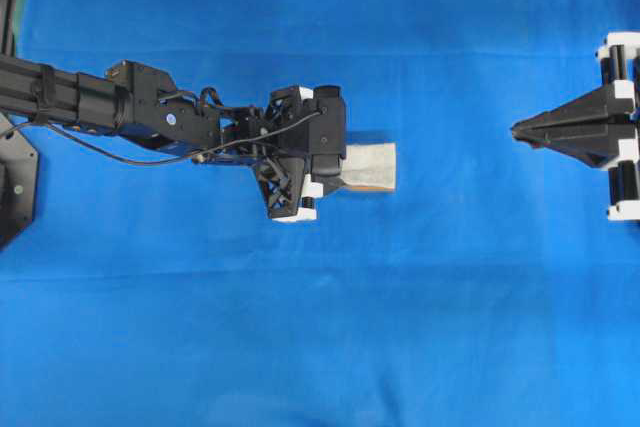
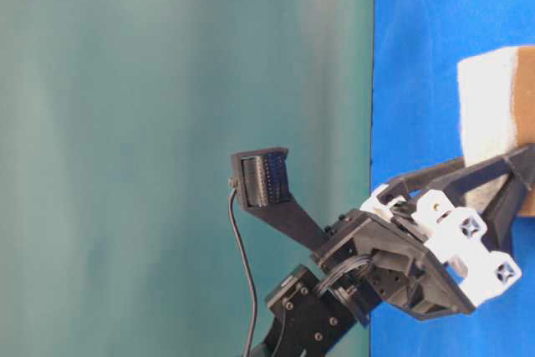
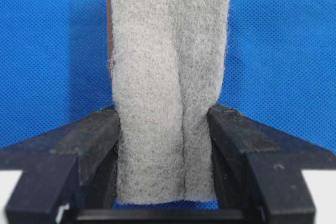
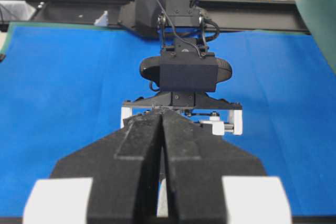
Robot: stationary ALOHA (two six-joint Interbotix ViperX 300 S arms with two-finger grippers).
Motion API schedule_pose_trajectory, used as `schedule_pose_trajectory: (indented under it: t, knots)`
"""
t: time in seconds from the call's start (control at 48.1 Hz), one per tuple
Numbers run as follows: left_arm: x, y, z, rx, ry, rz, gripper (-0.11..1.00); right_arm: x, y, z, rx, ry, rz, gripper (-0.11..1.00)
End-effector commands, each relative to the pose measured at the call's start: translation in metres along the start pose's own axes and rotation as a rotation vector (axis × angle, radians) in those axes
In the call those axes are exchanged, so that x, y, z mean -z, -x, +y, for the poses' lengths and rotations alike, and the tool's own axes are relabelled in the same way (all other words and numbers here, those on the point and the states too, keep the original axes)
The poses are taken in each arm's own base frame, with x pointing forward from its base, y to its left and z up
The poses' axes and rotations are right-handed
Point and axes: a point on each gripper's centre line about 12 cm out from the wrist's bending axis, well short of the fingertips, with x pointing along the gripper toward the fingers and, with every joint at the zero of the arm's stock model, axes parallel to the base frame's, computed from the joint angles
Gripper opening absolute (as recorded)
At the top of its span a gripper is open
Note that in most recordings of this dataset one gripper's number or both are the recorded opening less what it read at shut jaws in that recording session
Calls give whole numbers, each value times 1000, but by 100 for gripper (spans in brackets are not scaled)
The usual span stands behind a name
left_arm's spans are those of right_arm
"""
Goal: Hand over the sponge with the left arm and wipe it with the right arm.
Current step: 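Lift the sponge with the left gripper toward the table centre, then move the right gripper to the sponge's free end and grasp it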
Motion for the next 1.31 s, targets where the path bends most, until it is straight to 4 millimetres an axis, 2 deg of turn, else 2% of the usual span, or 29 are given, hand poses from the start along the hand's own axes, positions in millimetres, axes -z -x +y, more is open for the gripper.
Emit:
schedule_pose_trajectory:
  t: [0.0, 0.25, 0.582, 0.707, 0.832, 1.081, 1.289]
  knots:
    - [-19, 11, 5, -11, 5, -50, 41, -8, -2, 0, 0, 2, -23, 0]
    - [-42, 36, 8, -14, 17, -88, 41, -8, -3, 0, 2, 1, -18, 0]
    - [-87, 105, 2, 4, 47, -183, 41, -10, -3, -1, 5, 0, -23, 0]
    - [-96, 122, -3, 19, 74, -213, 41, -10, -3, -2, 8, 1, -23, 0]
    - [-98, 129, -7, 27, 85, -227, 41, -9, -4, -2, 9, 1, -17, 0]
    - [-97, 128, -7, 28, 85, -219, 41, -9, -12, -3, 11, -11, 2, 0]
    - [-96, 128, -6, 27, 86, -210, 41, -16, -38, -3, 10, -12, 35, 0]
